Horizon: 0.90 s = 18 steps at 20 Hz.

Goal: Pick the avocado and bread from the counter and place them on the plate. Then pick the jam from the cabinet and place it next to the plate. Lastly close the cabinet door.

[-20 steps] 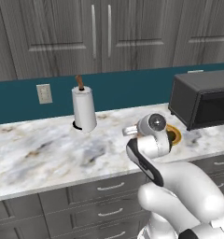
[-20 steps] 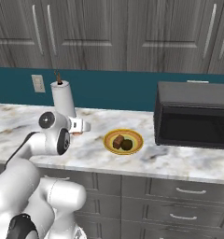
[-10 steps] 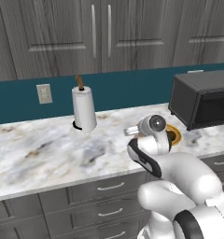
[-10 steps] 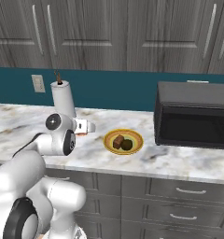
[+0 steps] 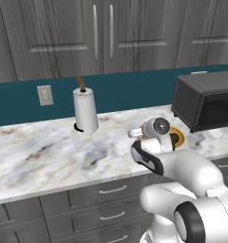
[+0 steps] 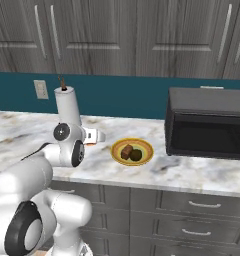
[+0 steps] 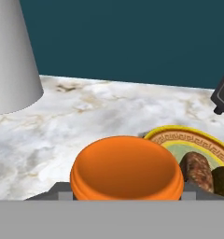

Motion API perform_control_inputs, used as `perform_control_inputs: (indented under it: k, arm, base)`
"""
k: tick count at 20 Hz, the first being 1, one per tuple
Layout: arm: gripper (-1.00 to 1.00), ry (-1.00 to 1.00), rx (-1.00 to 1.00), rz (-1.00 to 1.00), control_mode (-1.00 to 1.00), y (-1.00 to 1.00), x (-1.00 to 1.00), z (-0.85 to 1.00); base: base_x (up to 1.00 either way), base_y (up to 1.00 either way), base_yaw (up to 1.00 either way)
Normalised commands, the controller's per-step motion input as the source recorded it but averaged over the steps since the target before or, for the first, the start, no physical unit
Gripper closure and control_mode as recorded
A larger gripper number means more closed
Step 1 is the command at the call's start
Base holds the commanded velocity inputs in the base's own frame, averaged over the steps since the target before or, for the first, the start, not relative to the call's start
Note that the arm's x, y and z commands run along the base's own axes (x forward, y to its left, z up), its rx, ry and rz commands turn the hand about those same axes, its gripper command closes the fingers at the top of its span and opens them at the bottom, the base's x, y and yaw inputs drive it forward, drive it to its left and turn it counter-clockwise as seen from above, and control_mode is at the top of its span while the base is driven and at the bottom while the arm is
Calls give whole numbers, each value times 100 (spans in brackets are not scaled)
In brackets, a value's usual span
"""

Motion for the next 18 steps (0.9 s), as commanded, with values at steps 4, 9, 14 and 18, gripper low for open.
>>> perform_control_inputs:
  k: [4,9,14,18]
  arm:
    - [100,-7,0,0,-100,0,0,-22]
    - [100,-2,0,0,-100,0,5,-22]
    - [100,-1,0,0,-100,-2,2,-19]
    - [-100,-1,0,0,-100,0,0,-3]
  base:
    - [0,0,0]
    - [0,0,0]
    - [0,0,0]
    - [0,0,0]
